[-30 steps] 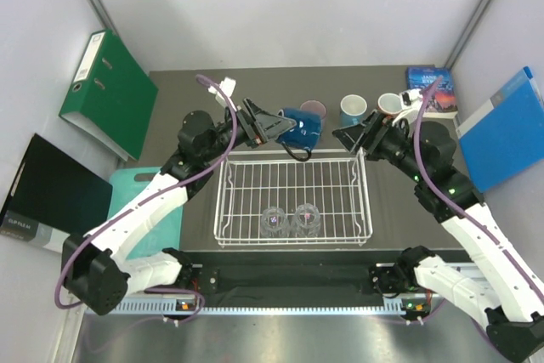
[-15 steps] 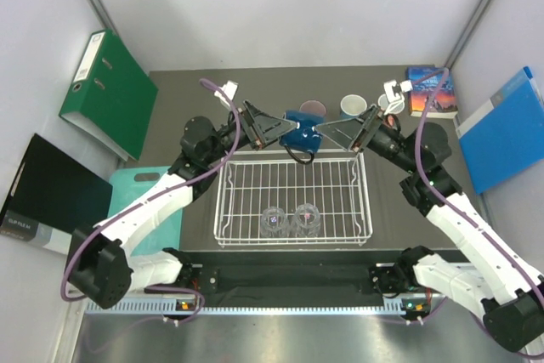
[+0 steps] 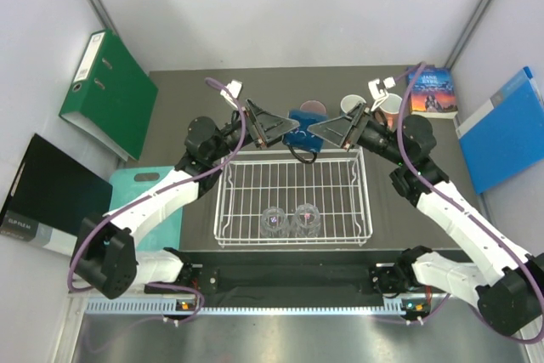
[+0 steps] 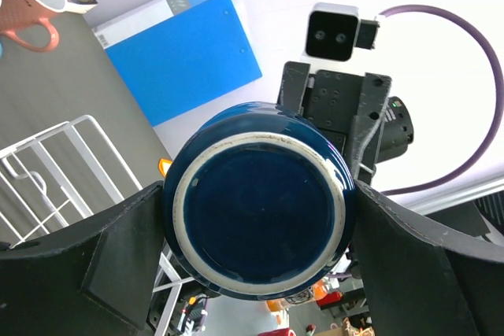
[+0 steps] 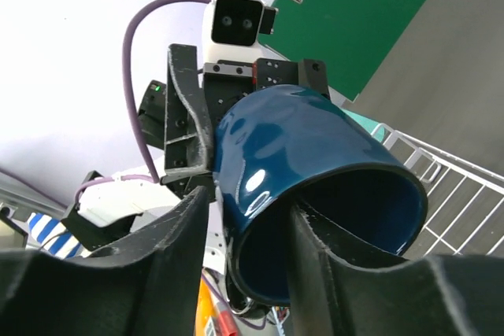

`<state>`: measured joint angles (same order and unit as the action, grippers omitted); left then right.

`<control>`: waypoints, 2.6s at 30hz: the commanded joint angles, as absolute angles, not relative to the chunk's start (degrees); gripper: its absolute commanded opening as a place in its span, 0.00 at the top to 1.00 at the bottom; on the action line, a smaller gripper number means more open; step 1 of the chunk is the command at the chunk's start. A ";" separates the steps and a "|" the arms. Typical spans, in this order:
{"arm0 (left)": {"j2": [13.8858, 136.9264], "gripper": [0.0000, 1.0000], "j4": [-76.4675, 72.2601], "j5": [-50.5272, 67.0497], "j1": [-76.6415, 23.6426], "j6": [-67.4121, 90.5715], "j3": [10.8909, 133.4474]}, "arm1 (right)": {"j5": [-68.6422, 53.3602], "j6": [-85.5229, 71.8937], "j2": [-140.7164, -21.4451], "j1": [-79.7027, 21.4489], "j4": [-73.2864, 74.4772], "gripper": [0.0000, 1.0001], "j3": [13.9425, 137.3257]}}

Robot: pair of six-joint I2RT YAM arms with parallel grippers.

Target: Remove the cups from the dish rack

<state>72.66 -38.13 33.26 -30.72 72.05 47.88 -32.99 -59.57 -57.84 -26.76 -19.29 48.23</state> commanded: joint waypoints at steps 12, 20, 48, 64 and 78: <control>74.35 1.00 -50.10 37.26 -30.50 75.32 49.31 | -37.79 -59.24 -61.26 -27.16 -24.26 0.95 50.01; 72.60 0.46 -32.83 36.13 -30.32 64.62 53.61 | -31.83 -48.28 -59.33 -27.16 -7.16 1.00 56.05; 64.78 0.01 9.49 1.32 -23.73 59.07 54.23 | -1.32 -23.21 -92.62 -33.48 29.35 1.00 98.77; 60.47 0.01 19.86 -14.94 -23.73 51.68 57.83 | 3.16 -21.80 -122.94 -38.32 34.63 1.00 125.76; 62.75 0.01 18.55 -13.45 -23.73 51.94 55.90 | 1.14 -22.24 -134.82 -38.58 34.19 1.00 131.66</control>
<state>61.89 20.29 -13.74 -23.97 52.51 55.61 1.39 -22.52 -134.80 -37.76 38.00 127.00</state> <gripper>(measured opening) 0.989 0.080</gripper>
